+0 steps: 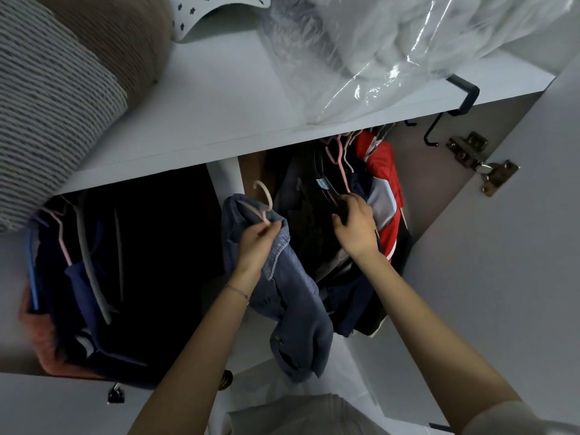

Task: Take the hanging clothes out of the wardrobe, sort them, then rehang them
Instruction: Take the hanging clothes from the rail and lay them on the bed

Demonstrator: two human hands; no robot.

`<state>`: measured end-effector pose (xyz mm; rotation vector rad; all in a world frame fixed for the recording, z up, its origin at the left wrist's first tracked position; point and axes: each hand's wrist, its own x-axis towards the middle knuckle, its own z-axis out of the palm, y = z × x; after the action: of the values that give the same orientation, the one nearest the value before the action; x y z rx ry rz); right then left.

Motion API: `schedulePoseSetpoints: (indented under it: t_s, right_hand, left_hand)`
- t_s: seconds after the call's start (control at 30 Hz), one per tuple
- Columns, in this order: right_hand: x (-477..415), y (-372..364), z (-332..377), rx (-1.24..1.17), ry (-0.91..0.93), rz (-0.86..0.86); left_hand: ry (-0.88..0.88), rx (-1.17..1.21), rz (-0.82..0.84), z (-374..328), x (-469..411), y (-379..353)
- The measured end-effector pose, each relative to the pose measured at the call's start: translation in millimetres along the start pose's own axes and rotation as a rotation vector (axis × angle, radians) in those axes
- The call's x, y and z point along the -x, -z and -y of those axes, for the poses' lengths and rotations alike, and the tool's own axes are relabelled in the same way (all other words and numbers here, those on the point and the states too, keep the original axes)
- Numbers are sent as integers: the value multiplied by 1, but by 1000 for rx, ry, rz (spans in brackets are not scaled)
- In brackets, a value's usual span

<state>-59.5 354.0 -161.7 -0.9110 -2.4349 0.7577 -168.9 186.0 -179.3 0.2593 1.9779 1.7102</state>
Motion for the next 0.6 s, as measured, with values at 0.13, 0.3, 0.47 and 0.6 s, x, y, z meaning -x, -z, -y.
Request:
schedulePoseSetpoints:
  t_s: [0.13,0.3,0.47,0.6]
  right_hand:
    - [3,-3,0,-12,-65,-51]
    - [-4,-7,6,46,-129,-42]
    - [-17,-12,13,134,-171,54]
    - [-26,-22,18,-21,-211,59]
  left_hand:
    - [-36,20,29,0,1,7]
    - [-119,29,47,-6,8,12]
    - [-133,60,28,-14,12,16]
    - [-147,38,20,-19,11,19]
